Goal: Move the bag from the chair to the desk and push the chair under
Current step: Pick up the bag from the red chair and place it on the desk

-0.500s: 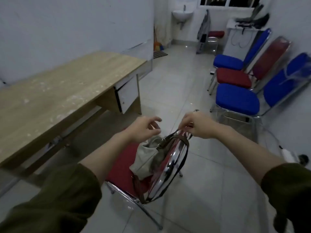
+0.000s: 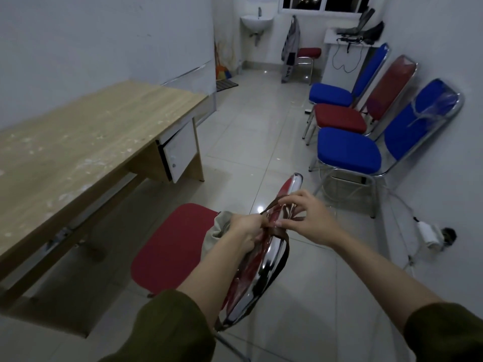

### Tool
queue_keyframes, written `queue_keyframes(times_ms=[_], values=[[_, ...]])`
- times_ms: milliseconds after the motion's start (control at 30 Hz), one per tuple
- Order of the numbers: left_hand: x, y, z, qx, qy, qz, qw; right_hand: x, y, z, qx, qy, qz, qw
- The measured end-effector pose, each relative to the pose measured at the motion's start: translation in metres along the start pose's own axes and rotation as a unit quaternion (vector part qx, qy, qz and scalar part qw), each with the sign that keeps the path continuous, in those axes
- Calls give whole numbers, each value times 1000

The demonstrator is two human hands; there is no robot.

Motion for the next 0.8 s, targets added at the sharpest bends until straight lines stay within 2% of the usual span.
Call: queue_keyframes(times_ms=[100,200,400,567,667,800], values=[[-1,-7,-6,-37,-17,0,999,5,1,7,33,16,20,999],[-9,-14,-13,-27,-35,-6,999,10,1,13,42,16,45,998],[-16,-24,-37,-22,-97,0,995,18,0,16,3,34,55,998],[-26,-19,-55,55,-116,174,976,19,5,15,-4,34,39,999],[-29,-17,-54,71,-132,229,962,20,7,16,-6,40,31,999],[-17,-11,-57,56,-127,261,955,23,12,12,-6,49,26,998]])
Point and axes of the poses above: each hand's wrist, its own x-axis towards the middle knuckle, its own z-axis out of the palm, y = z × x, the point moved 5 cm from there along x, towards the middle knuckle, and after that the axes turned 6 degrees about -y, right-handed, at the moved point
